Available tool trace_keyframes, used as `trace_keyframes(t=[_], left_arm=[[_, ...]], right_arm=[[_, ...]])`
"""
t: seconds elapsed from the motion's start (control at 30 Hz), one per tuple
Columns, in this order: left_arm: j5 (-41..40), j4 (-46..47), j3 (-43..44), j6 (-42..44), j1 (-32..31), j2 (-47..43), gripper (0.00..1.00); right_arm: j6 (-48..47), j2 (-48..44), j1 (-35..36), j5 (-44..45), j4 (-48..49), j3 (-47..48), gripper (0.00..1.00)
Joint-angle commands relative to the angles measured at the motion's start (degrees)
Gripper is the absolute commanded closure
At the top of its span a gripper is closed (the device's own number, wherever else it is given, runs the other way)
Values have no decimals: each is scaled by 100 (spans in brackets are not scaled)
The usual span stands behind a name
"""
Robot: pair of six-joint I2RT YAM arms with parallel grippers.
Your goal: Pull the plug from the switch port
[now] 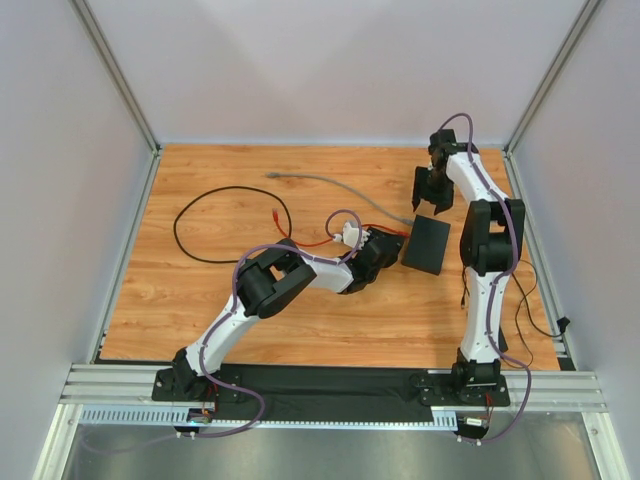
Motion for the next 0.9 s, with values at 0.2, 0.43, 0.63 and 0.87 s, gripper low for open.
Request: trace_keyframes(t=[0.2,0.43,0.63,0.87], left_arm=[[58,-303,-73,250,37,-74,59],[102,-373,6,294,37,-21,58],[101,-382,-46,320,37,-74,58],[216,-409,-64,92,37,-21,58]], right_arm=[[-20,81,-88,-480,27,-70,39],[-81,116,-88,-735,-131,-70,40],[-55,-7,-88,-805,-237,-228,41],[15,-323,-79,-937,-79,-703,42]])
